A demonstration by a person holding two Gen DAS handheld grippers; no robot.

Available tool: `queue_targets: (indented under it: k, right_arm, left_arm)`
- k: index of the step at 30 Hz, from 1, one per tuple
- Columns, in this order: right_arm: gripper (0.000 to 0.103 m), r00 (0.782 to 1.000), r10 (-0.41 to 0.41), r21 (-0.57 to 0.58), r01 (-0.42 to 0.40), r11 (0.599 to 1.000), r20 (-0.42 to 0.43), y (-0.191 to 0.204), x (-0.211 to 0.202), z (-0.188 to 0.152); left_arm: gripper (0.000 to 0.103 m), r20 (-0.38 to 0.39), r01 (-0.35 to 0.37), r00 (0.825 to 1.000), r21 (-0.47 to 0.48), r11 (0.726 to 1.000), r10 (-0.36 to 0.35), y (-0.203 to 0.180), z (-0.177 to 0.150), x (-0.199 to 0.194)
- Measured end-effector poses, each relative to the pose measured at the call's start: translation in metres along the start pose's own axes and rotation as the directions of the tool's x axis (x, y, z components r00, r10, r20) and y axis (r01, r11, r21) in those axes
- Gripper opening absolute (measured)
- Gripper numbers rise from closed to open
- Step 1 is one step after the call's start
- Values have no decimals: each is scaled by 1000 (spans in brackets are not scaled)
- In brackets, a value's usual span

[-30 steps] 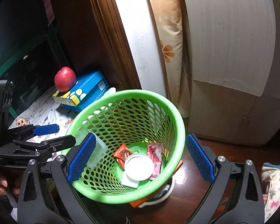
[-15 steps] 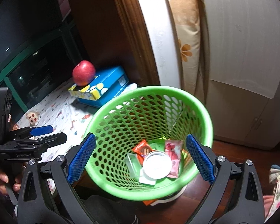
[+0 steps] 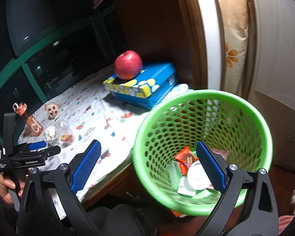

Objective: Collect trash
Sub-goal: 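Return to the table and grasp the round clear lid with the left gripper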

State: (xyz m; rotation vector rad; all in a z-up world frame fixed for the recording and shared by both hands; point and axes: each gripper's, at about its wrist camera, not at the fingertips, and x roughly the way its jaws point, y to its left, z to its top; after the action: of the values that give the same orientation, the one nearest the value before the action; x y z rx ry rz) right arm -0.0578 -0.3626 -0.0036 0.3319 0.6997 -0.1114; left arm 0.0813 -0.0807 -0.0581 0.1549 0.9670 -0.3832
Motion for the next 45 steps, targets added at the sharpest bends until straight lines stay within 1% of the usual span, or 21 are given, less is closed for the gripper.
queue_targets:
  k: [4,7,9,15,22,26,29,31,35,41,45]
  right_arm:
    - [96,999,37,-36,-38,999,-16,26,10,0]
    - [96,998,61,-58,-62,996,-27,43,16,-1]
    - [96,997,73,-71,-75,995,-36,53,20,-2]
    - [96,992,98,-109,-106,988,-74,81,33,-7]
    - [96,987,116,-145,-131,981,-112,103,46,-12]
    - [96,983,128,-157,-149,976,-131,114,55,-13]
    - [96,980,137,-169,-161,972,-144,123,61,-13]
    - [96,978,142,-179,-169,969,-153,129,65,-13]
    - [96,974,152,-200,-185,962,-170,140,75,-13]
    - [96,965,167,-232,-213,949,-203,160,95,-12]
    - [96,955,190,-248,-245,937,-229,177,110,-12]
  left_arm:
    - [94,-27,-43,999,-59,997,42,44,-13,5]
    - [94,-55,-58,997,-85,995,54,70,-26,10]
    - [95,-75,-65,996,-95,993,58,81,-35,15]
    - [95,-120,-62,992,-110,992,48,95,-53,33]
    - [95,-144,-66,988,-111,992,50,98,-61,45]
    - [95,-145,-74,988,-101,992,59,98,-61,48]
    - [94,-146,-66,988,-98,993,51,99,-63,50]
    - [90,-144,-60,989,-99,993,45,101,-63,51]
    - [90,-137,-50,990,-116,992,34,104,-64,48]
    - [89,-101,-44,995,-187,981,26,125,-61,28]
    - [89,-66,-54,997,-205,977,42,134,-58,11]
